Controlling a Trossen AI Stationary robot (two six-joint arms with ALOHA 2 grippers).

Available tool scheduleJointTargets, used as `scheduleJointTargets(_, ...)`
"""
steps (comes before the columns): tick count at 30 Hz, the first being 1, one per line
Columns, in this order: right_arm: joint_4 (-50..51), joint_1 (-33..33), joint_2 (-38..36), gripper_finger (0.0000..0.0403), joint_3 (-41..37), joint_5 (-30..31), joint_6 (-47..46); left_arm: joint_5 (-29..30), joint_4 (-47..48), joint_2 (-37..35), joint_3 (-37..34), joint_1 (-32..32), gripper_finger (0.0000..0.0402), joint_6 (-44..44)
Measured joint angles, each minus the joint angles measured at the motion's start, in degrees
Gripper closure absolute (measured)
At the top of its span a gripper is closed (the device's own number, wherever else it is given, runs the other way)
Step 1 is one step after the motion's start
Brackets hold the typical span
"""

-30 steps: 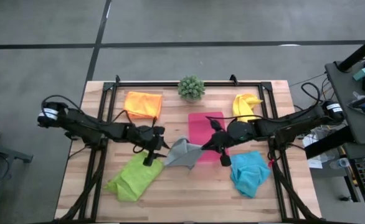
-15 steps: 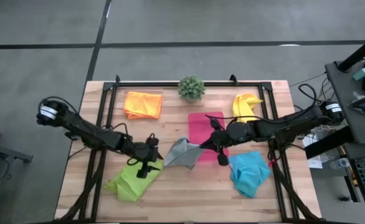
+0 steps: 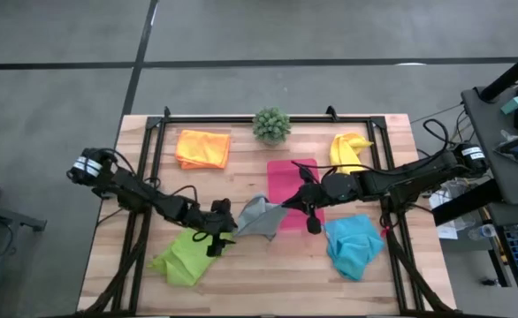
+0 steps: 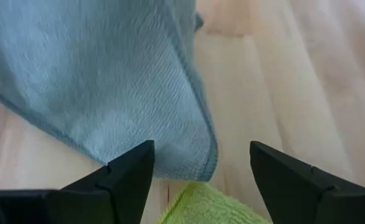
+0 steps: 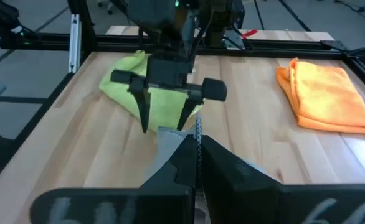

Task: Fold microfiber towels
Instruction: Fold the gray towel

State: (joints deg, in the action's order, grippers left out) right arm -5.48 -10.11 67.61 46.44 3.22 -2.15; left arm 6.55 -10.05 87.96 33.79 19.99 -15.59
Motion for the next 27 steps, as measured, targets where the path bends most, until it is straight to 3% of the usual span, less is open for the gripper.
scheduleJointTargets(9,-0.8,0.0,0.0,0.0394,0.0,0.5,0.26,0.98,-2.65,2.24,0.43,-0.04,0.0224,-2.09)
scheduleJointTargets(18,-0.9,0.0,0.0,0.0394,0.0,0.98,0.62,3.59,0.14,0.01,0.33,-0.13,0.0387,-2.11)
scheduleJointTargets(22,-3.06,0.0,0.0,0.0394,-0.04,1.2,0.63,5.15,2.94,-4.81,0.48,-0.11,0.0399,-0.48)
scheduleJointTargets(27,-5.87,0.0,0.0,0.0394,0.9,1.25,0.7,6.63,10.81,-17.59,2.11,-0.11,0.0401,4.27)
